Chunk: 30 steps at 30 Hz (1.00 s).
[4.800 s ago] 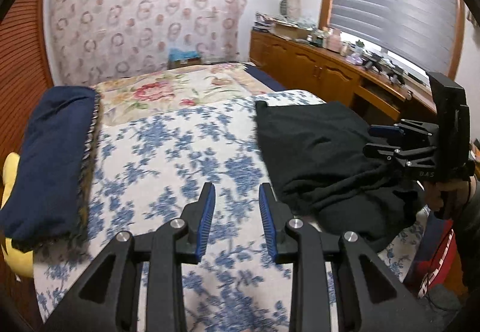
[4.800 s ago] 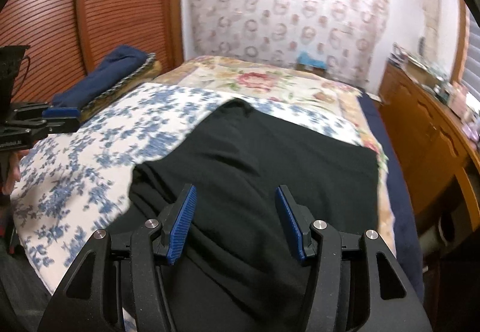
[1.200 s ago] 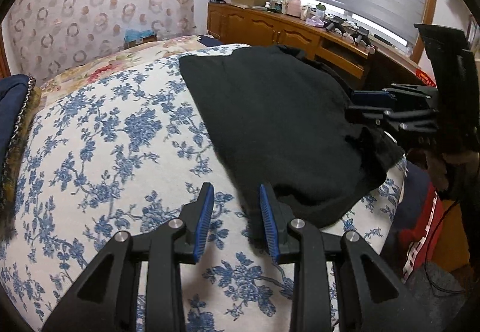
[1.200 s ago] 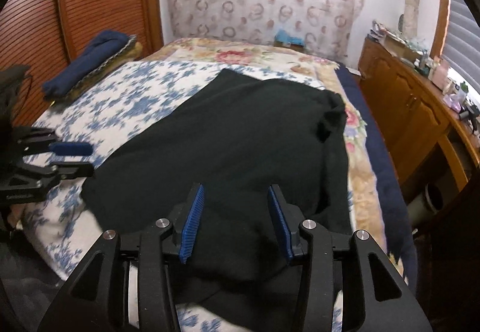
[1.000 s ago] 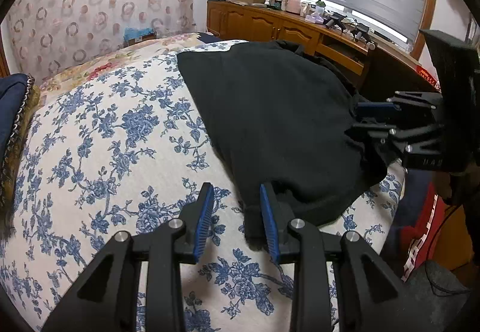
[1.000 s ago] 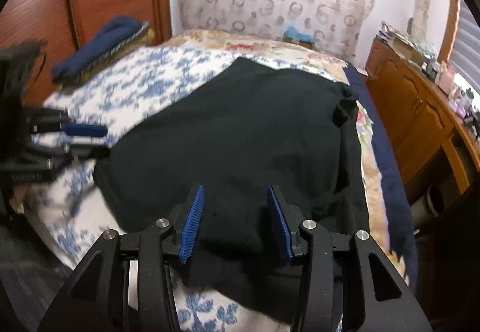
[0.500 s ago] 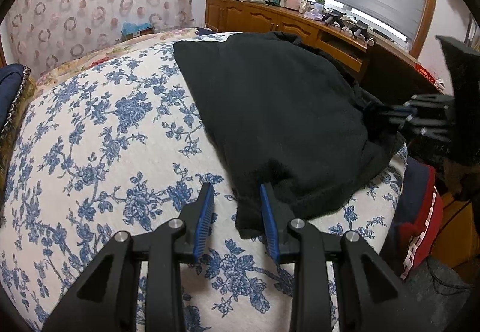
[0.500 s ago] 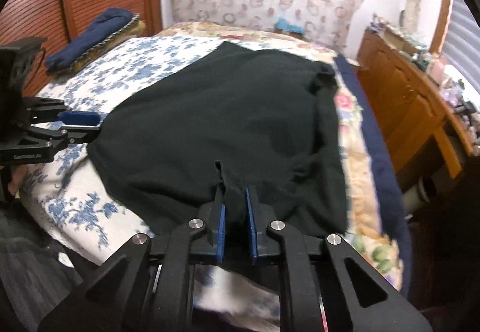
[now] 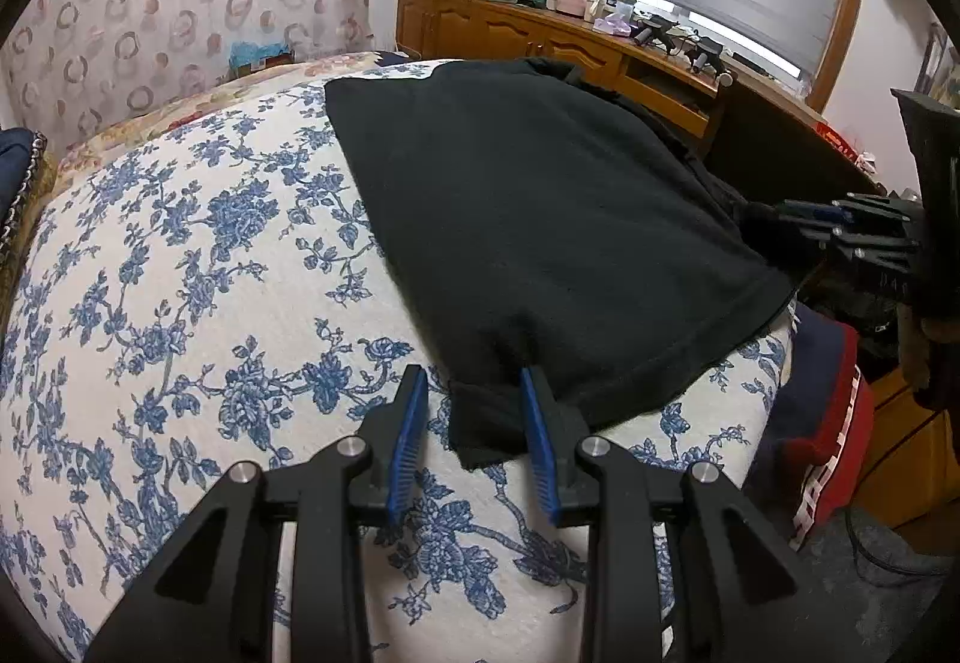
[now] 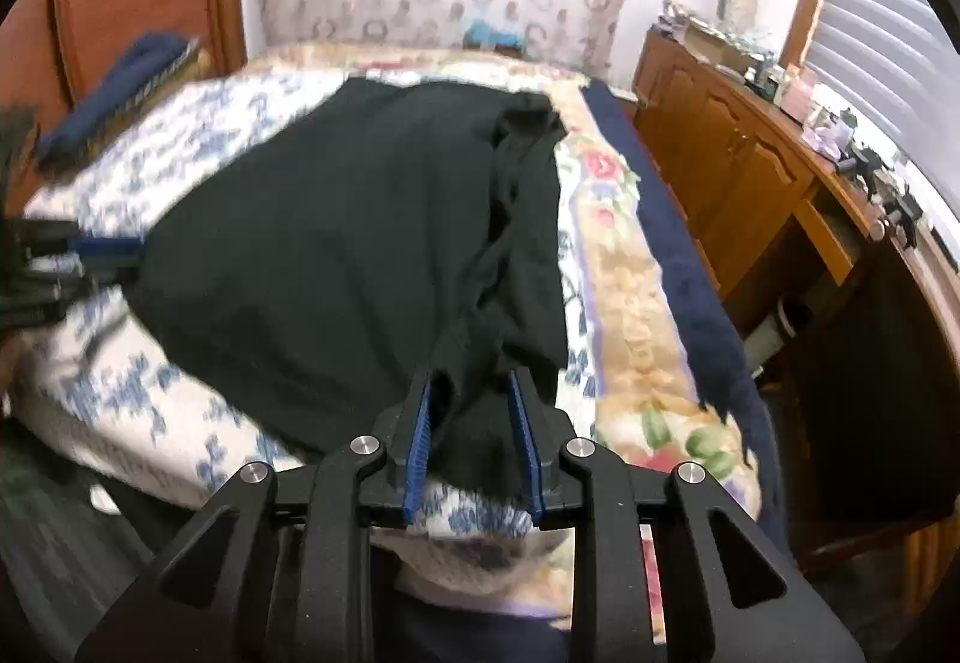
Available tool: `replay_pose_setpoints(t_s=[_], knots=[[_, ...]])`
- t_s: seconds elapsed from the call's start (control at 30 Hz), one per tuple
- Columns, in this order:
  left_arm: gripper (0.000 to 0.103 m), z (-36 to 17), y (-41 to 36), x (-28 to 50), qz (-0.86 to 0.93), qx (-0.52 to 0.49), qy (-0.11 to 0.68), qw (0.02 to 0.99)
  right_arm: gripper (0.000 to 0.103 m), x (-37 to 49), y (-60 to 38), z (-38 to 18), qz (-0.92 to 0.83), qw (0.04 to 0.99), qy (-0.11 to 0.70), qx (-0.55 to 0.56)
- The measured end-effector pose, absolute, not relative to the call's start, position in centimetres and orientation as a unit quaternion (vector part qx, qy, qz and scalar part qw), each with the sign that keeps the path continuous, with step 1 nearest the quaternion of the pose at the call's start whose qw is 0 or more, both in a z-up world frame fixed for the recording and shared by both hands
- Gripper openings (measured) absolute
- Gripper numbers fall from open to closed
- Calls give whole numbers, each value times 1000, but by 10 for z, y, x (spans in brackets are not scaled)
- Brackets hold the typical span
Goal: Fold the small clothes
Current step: 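Grasp the shirt edge with the left gripper while the right gripper holds it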
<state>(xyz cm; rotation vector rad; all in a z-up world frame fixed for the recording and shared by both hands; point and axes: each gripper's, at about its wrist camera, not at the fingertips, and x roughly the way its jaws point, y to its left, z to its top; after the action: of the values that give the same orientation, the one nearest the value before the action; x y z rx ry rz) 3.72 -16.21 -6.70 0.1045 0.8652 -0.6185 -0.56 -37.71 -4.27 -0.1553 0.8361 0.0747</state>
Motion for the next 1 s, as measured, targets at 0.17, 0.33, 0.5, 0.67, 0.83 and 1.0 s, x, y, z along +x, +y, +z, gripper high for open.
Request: replay_pose_setpoints(t_s=[0.17,0.33,0.5,0.67,0.83,1.0], knots=[[30,-65,-162,35,-299,47,411,860,28,-3,-377,-42,25,917,391,-75],[30,-69,-166,32,-310,50,420,851,38,1,-385,-52,24,913,402,-70],[29,-70,-165,31,-320,44,425,846,48,6,-395,-69,20,903,423,-66],[5,-69,-165,28,-341,34,428,836,48,5,-398,-77,42,897,437,-47],[3,-59,-166,11,-361,45,411,836,48,5,-407,-77,55,894,444,-21],[3,-53,-164,9,-360,41,405,839,44,5,-406,-75,67,891,449,-16]])
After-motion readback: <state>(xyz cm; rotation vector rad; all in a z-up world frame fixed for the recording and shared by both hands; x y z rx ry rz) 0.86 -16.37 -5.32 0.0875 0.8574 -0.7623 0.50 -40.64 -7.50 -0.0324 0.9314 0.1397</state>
